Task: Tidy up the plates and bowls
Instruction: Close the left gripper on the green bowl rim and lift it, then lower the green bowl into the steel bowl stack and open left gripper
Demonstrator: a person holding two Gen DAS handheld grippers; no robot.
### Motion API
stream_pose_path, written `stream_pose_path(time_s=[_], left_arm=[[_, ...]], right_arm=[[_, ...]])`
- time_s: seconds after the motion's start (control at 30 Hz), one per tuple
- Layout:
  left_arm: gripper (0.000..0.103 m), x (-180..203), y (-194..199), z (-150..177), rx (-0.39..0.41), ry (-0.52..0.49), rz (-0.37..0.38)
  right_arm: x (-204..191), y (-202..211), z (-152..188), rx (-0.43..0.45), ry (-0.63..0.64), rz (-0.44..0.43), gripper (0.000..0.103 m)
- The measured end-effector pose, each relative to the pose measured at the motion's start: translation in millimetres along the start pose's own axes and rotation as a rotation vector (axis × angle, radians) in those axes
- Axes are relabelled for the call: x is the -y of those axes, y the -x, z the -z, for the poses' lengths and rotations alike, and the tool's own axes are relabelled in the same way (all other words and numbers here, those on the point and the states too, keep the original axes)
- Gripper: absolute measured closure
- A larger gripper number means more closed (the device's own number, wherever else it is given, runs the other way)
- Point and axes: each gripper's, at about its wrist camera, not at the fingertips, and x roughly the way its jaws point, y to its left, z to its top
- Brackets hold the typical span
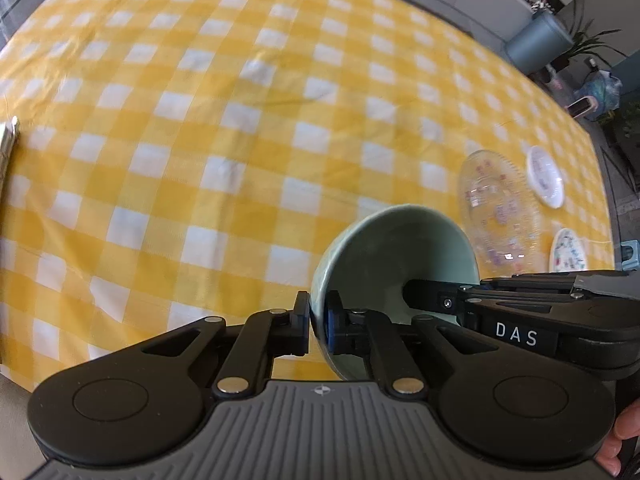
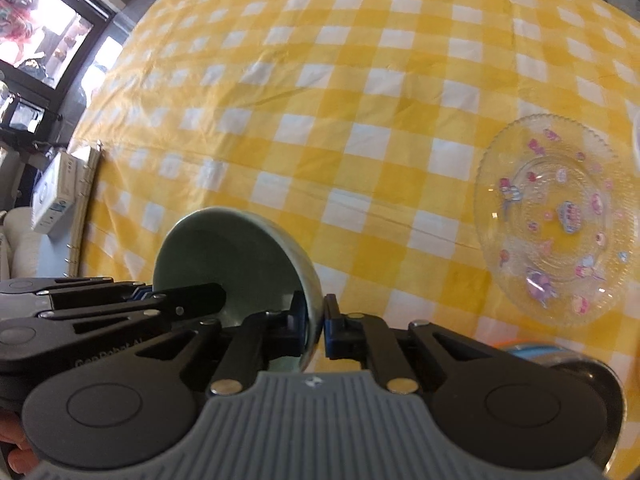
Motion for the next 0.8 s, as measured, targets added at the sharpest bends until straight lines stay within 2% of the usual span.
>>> stream_pose_path(time_s=[0.27,0.43,0.6,0.8], left_arm=[[0.096,38.1,38.5,2.9,0.071,-0.056,0.020],[0.095,76.6,51.3,8.7,0.092,-0.109,0.041],[0.095,116.5,51.9,19.9,0.086,-0.157,0.083],[0.095,160.0,34.5,37.4,0.041,-0.204,0.125]], right_arm=[[10.8,55.4,15.1,0.095,-0.029,-0.014,0.097],[30.4,90.8,32.6,0.144,-0.059,-0.006,0.097],[60.1,121.8,54.3,0.174,-0.095,0.017,0.097],[99.0,143.7,82.5,0.155,-0.140,0.059,0.096]])
